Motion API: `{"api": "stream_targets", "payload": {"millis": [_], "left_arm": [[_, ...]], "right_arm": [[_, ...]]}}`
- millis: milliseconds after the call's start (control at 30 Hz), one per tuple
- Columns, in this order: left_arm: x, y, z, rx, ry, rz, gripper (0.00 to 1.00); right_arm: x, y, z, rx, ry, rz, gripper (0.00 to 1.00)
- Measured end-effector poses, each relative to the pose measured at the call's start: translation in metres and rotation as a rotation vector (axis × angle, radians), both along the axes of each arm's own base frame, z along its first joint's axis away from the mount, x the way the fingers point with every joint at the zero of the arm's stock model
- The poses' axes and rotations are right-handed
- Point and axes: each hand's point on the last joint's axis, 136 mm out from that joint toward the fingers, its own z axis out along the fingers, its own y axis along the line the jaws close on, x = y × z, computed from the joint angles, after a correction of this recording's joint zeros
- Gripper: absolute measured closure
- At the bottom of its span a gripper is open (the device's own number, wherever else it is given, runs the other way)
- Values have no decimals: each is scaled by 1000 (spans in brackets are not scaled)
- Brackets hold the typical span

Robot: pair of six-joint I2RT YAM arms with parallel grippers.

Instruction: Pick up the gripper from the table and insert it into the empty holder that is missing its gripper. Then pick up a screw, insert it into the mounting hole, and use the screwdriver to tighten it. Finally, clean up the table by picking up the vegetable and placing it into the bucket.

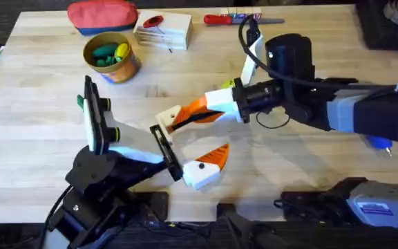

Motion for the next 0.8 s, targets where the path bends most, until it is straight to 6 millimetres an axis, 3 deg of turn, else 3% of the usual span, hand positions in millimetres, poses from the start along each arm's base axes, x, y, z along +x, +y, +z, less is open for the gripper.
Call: {"api": "stream_targets", "payload": {"millis": [133,233,467,800], "left_arm": [[0,0,0,0,0,0,15],[-1,0,0,0,-1,-6,15],[-20,-9,2,2,-21,-124,15],[-29,-12,3,5,-48,-180,14]], "right_arm": [[-1,0,1,5,-9,7,998],[-3,0,2,16,-26,26,851],[-16,-2,1,56,-6,111,617],[-22,-2,5,86,-10,150,241]]}}
